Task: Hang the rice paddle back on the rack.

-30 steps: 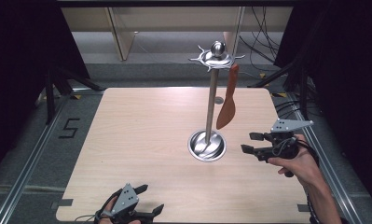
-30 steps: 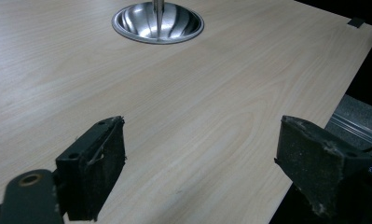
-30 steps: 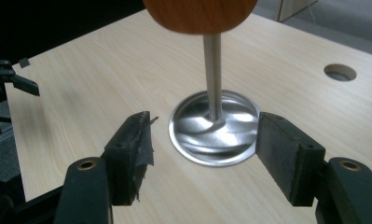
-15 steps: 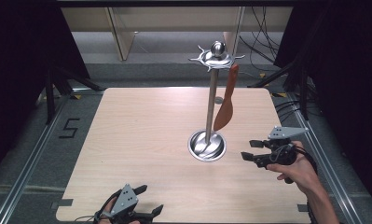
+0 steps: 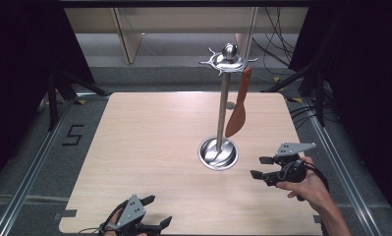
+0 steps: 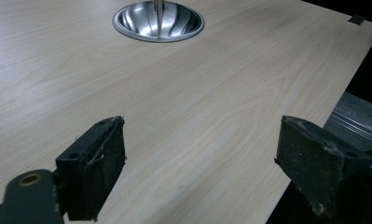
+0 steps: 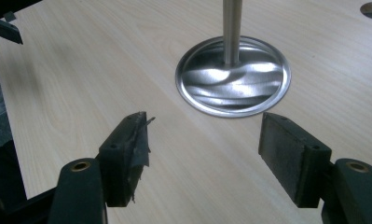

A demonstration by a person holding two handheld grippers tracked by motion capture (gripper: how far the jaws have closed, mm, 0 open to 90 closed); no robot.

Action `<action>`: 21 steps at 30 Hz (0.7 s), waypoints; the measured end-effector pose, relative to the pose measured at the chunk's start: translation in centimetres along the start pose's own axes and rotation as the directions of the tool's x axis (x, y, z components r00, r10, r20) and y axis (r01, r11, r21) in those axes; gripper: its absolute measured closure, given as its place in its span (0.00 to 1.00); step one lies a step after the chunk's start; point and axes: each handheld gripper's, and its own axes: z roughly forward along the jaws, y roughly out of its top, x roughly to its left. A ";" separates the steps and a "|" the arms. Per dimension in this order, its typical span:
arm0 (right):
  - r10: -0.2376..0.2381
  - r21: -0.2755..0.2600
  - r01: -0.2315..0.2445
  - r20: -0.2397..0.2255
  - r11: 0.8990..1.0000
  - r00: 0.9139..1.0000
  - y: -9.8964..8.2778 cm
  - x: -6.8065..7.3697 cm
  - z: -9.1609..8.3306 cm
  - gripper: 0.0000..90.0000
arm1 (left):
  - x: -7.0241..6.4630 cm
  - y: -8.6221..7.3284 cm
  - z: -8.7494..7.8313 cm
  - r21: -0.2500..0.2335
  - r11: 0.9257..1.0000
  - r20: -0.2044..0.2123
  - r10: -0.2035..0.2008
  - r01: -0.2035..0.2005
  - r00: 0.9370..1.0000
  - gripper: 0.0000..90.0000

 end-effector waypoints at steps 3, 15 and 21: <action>-0.006 0.012 0.006 -0.004 1.000 1.000 -0.5 0.0 0.2 0.38 | 0.0 0.0 -0.1 0.007 1.000 -0.004 0.009 -0.009 1.000 0.17; -0.006 0.050 0.006 -0.012 0.999 1.000 -2.5 0.6 0.7 0.35 | 0.0 0.0 0.1 -0.001 1.000 -0.001 0.004 -0.004 1.000 0.17; 0.009 0.047 -0.009 -0.005 0.999 1.000 -3.7 0.9 0.7 0.33 | 0.0 0.0 0.0 0.000 1.000 -0.001 0.009 -0.009 1.000 0.17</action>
